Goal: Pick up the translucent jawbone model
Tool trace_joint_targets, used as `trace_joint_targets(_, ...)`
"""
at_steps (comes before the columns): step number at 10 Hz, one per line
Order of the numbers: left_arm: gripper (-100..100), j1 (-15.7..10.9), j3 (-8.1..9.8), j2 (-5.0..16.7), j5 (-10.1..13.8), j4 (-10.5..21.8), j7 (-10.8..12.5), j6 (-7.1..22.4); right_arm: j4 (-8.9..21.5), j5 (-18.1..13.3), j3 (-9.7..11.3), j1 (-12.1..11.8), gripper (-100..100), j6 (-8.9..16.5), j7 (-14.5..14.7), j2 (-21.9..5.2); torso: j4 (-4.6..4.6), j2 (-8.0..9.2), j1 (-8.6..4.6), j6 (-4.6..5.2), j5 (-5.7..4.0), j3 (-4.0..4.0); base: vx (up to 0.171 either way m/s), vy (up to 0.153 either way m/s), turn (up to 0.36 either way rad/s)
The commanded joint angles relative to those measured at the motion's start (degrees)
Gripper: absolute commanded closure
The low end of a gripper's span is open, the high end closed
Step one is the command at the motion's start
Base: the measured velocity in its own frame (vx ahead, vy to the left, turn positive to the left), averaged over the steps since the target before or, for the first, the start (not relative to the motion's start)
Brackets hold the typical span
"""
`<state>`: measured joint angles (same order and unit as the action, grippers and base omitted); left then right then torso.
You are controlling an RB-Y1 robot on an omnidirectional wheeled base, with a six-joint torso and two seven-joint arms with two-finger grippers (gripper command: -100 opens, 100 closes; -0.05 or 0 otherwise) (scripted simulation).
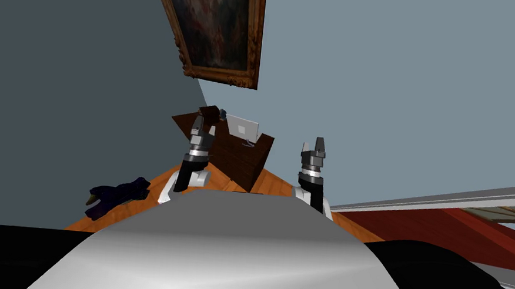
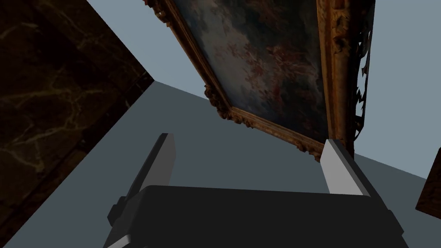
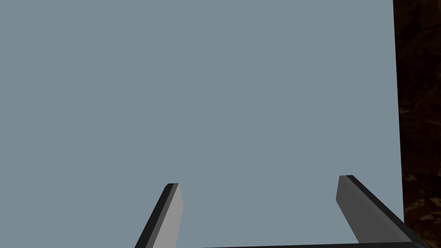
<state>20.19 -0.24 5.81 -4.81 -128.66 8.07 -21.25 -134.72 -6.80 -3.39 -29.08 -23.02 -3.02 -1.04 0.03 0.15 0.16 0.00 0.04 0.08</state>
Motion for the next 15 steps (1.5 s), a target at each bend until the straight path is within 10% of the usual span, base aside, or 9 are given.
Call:
trace_joint_targets(1, -100, -2.86, 0.67, 1.64, -0.04, 2.86, -0.05, 2.86, 0.0, 0.0, 0.0, 0.0, 0, 0.0, 0.0, 0.0, 0.0, 0.0, 0.0, 0.0, 0.0, 0.0, -0.054, 0.034, 0.049)
trace_joint_targets(15, -100, -24.5, 5.2, 5.18, 1.59, 23.13, 0.97, 22.06, 0.0, 0.0, 0.0, 0.0, 0, 0.0, 0.0, 0.0, -0.01, -0.07, -0.04, -0.01, -0.01, -0.04, -0.032, 0.026, 0.023)
